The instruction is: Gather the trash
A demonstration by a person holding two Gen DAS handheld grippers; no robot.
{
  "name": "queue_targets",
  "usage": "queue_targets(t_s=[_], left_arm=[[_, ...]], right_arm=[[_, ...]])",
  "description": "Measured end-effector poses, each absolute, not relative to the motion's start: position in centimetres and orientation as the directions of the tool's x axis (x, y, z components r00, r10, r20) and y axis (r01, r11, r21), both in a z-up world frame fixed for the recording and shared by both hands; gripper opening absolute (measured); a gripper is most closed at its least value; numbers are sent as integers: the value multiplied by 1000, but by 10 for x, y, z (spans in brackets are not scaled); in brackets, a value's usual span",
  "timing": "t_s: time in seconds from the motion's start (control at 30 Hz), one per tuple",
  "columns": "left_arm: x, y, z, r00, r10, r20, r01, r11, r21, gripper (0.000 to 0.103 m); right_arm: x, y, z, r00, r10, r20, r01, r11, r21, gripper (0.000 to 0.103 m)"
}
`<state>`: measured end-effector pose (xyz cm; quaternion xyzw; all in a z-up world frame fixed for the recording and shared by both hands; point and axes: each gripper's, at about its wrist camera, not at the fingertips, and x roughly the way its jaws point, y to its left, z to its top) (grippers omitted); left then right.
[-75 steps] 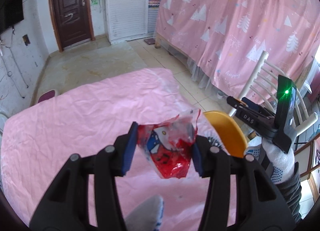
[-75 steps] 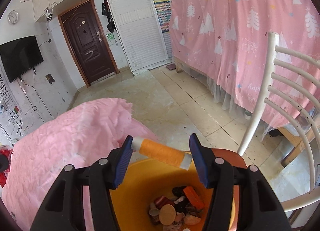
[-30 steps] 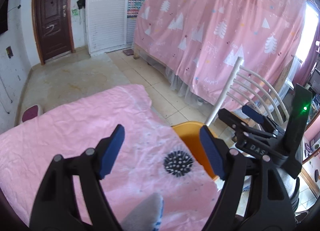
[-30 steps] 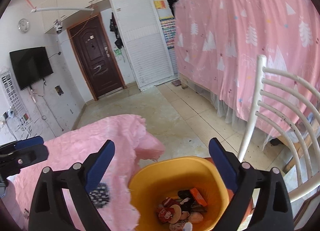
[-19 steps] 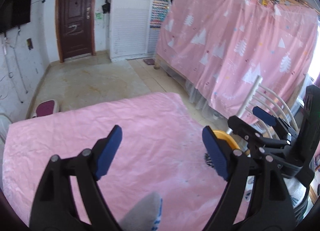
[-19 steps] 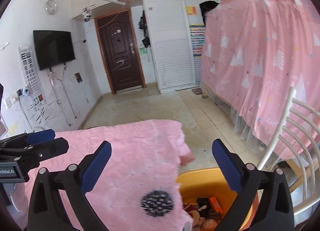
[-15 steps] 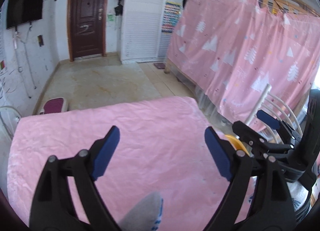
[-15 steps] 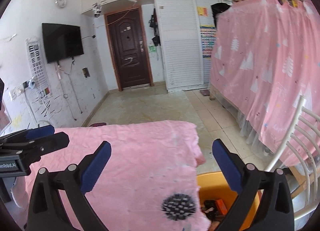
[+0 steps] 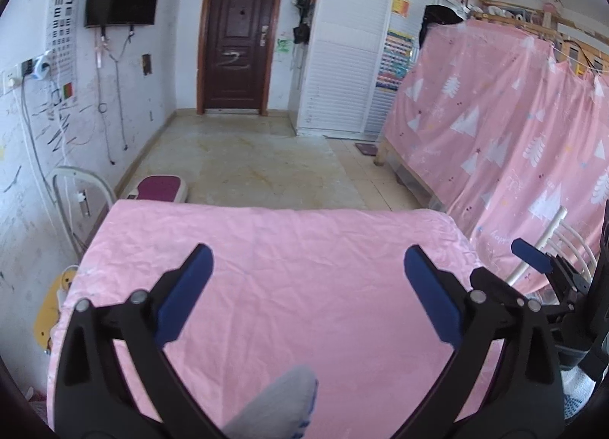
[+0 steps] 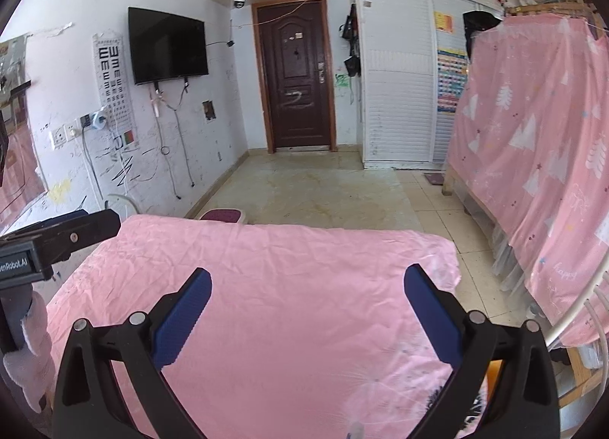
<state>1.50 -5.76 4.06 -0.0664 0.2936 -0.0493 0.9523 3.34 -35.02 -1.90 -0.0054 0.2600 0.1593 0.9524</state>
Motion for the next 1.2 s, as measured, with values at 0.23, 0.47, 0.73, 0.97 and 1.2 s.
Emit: queue_targets(t_s=[0.23, 0.47, 0.73, 0.97, 1.2], left_arm=[[11, -32, 36, 823, -95, -560, 3, 987, -163, 96], [11, -19, 36, 823, -74, -563, -24, 986, -164, 96], [13, -14, 34, 819, -67, -570, -36, 985, -168, 97], [15, -16, 34, 817, -64, -574, -39, 985, -166, 96], [15, -17, 34, 816, -65, -574, -39, 985, -166, 96]], right_arm=[[38, -320, -25, 792, 324, -517, -347, 936, 55, 92], [41, -306, -29, 782, 337, -524, -366, 929, 50, 92], [41, -302, -30, 781, 337, -526, -369, 928, 46, 92], [42, -302, -30, 779, 337, -529, -372, 927, 45, 92], [42, -301, -31, 779, 337, -529, -372, 927, 43, 92]])
